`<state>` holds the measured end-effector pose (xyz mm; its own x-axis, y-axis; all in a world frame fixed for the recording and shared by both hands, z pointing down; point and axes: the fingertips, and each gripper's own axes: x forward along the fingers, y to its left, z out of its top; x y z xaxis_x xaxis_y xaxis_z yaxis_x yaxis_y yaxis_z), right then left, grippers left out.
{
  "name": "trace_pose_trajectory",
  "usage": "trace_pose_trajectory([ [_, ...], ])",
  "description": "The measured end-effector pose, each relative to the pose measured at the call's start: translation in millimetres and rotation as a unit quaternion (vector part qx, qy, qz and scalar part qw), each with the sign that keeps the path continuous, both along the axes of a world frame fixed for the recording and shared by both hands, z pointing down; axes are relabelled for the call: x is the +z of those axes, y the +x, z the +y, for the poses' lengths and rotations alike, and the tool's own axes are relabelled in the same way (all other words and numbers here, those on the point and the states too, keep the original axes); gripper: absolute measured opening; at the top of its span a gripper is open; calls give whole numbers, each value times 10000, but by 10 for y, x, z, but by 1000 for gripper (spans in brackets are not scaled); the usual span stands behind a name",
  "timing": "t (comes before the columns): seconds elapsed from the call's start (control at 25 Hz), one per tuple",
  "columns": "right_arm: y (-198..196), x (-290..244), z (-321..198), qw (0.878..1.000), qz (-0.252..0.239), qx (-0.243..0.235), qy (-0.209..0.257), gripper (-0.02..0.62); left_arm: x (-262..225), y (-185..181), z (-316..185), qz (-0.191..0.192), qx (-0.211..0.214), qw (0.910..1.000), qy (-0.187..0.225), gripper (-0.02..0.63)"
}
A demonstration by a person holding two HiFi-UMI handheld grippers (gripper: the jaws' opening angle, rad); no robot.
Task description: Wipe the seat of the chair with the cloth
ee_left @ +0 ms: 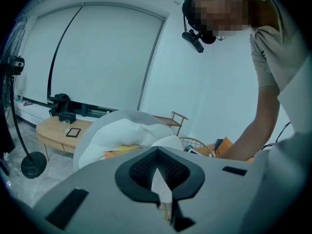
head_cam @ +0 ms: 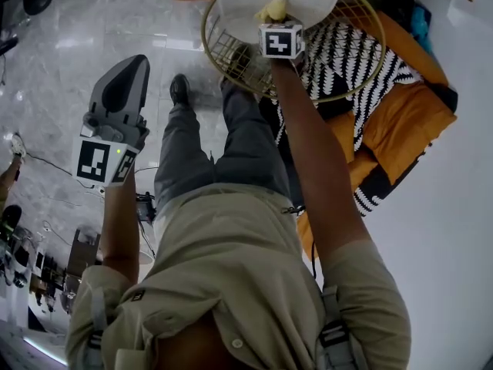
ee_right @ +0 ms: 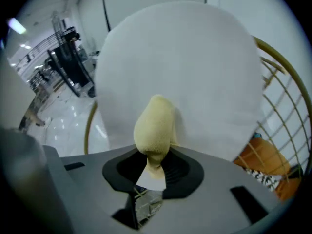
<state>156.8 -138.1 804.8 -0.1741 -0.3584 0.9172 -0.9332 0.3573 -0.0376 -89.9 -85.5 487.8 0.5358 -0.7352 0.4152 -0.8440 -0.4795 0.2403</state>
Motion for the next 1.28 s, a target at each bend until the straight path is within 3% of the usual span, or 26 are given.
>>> trace_pose_trajectory([
  [0.16, -917, 83, 359, 9923, -157, -1170, -383, 98, 30, -38, 47, 1, -59, 10000, -18, 15],
  [0.24, -1160, 55, 440, 9899, -302, -1319, -421, 98, 39, -67, 71, -3, -85, 10000, -22, 15],
  [0.36, -1158, 66, 418, 9916, -334, -1174, -417, 98, 66, -107, 79, -15, -120, 9999, -29, 15],
  [0.48, -903, 88, 328, 9937, -190, -1039, -373, 98, 81, -125, 80, -13, -131, 9999, -48, 15],
  [0.6, -400, 106, 134, 9978, -22, -628, -233, 98, 70, -107, 68, -6, -103, 9999, -43, 15],
  [0.72, 430, 111, -120, 9992, 282, 264, 35, 98, 51, -68, 36, -12, -63, 10000, -25, 15],
  [0.84, 1343, 191, -27, 9877, 661, 1400, -195, 97, 60, -19, 12, -5, -14, 10000, -21, 15],
  [0.92, 1650, 71, -35, 9828, 832, 1648, -84, 97, 71, 21, 6, 0, 18, 10000, -32, 15],
  [1.08, 1703, 3, -23, 9856, 966, 1385, 28, 97, 62, 94, -8, 15, 75, 10000, -19, 15],
  [1.28, 1467, 38, 8, 9892, 932, 1130, 44, 95, 50, 69, -5, -7, 57, 10000, 6, 15],
])
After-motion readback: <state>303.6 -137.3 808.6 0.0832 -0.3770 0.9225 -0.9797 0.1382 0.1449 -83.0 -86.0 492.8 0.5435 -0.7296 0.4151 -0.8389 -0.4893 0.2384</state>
